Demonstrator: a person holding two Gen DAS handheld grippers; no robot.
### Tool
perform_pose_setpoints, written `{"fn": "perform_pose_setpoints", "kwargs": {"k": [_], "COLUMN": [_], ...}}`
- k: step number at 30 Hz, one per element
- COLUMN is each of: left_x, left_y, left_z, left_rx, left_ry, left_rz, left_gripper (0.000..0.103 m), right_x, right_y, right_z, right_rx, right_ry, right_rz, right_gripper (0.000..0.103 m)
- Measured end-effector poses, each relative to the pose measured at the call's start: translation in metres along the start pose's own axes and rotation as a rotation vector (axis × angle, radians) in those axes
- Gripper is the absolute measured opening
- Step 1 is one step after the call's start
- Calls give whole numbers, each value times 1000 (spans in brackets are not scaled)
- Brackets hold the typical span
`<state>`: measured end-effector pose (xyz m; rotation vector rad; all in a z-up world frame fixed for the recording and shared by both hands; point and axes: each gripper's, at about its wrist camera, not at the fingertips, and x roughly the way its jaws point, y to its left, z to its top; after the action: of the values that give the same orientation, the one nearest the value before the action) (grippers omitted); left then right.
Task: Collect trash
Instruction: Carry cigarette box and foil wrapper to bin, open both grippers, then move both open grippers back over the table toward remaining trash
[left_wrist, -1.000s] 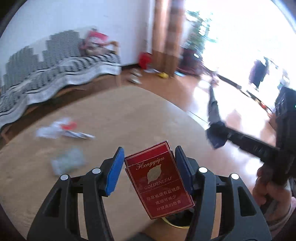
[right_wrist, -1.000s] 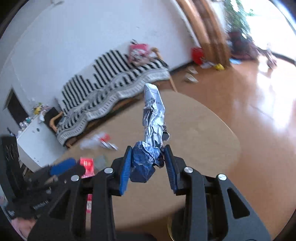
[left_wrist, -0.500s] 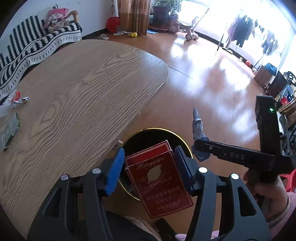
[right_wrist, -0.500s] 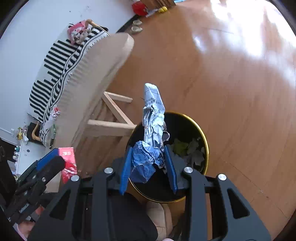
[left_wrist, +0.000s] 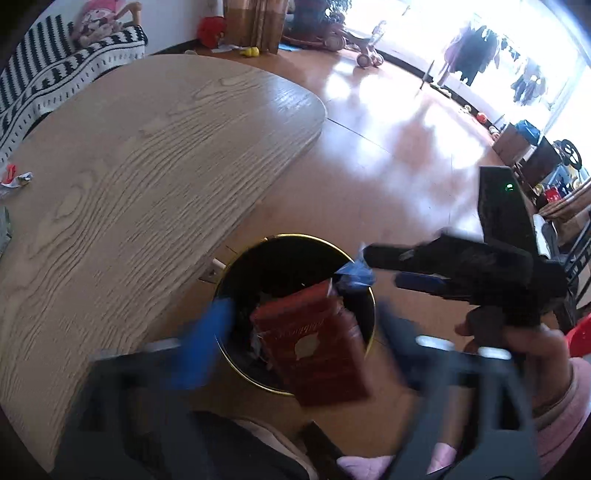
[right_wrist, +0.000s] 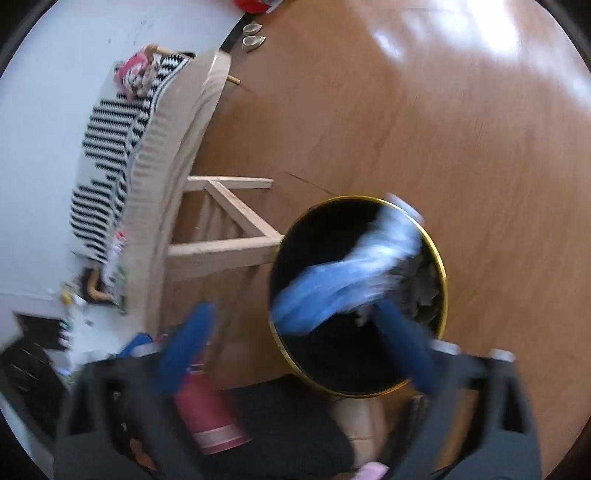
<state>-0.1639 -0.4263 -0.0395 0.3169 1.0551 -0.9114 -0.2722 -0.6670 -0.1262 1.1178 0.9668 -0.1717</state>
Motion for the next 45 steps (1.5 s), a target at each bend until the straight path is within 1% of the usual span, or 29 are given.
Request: {"fn": "perform_pose_setpoints", "kwargs": {"k": [1,3,4,6,7,9,10,12,13,14,16,18,19,20,22,23,24,26,28,29,32,35,40,42,45], "left_x": [-2,-3,-2,-4,-10,-27,-42,-66,-85,-93,-112,-122,-122,-120,-116,-115,-114,-116,-112,-110,-98,-81,-60,-56,-51], "left_y": [2,3,5,8,12,16,22,34,46,54,81,124,143,165,215,235,246,281,297,303,308,308,318,325,329], "left_z": [-2,-3,-2,-1,1,7,12,19,22,24,23,15,10,4,-11,-15,-16,-20,-16,-13,-3,6,29,37,44], "left_rx": [-14,-28,-33,-44,-60,-89,-109,-123,-124,-126,-143,-175,-191,-209,-249,-261,-262,-249,-218,-193,-90,-1,91,123,171], "left_ry": [-23,-19,-14,-16,-33,-80,-117,-152,-177,-192,-216,-196,-178,-156,-97,-69,-53,-10,6,11,27,56,34,31,46], "left_rz": [-15,-56,-60,-33,-17,-10,-20,-44,-29,-2,97,198,220,225,206,210,213,230,227,221,217,190,200,191,192], "left_gripper": [97,97,97,97,97,97,97,97,97,97,97,97,97,97,97,97,97,97,97,97,97,97,97,97,97], "right_x": [-3,-12,-16,-20,-21,-21,-19,-17,-16,-14,-8,-4,-1,2,10,14,24,40,64,73,107,150,215,239,270], "right_y": [0,-3,-4,-3,-1,7,14,22,29,34,55,76,88,107,137,148,169,193,221,230,273,329,400,419,440], "right_z": [2,5,6,6,6,4,2,3,3,3,8,13,16,20,24,25,25,25,23,23,21,27,32,29,19], "right_rx": [1,12,23,33,30,1,-14,-49,-72,-90,-145,-189,-218,-264,-344,-380,-446,-526,-620,-648,-762,-906,-1079,-1147,-1283], "right_ry": [-5,-39,-54,-72,-78,-82,-86,-90,-92,-93,-93,-104,-107,-108,-109,-105,-89,-59,-31,-18,35,86,135,158,155], "right_rz": [-2,-9,-8,-1,-5,-12,-22,-46,-60,-69,-85,-96,-98,-99,-98,-97,-102,-122,-147,-149,-142,-150,-163,-176,-217], "right_gripper": [96,96,96,96,96,96,96,96,96,96,96,96,96,96,96,96,96,96,96,96,96,96,96,96,96]}}
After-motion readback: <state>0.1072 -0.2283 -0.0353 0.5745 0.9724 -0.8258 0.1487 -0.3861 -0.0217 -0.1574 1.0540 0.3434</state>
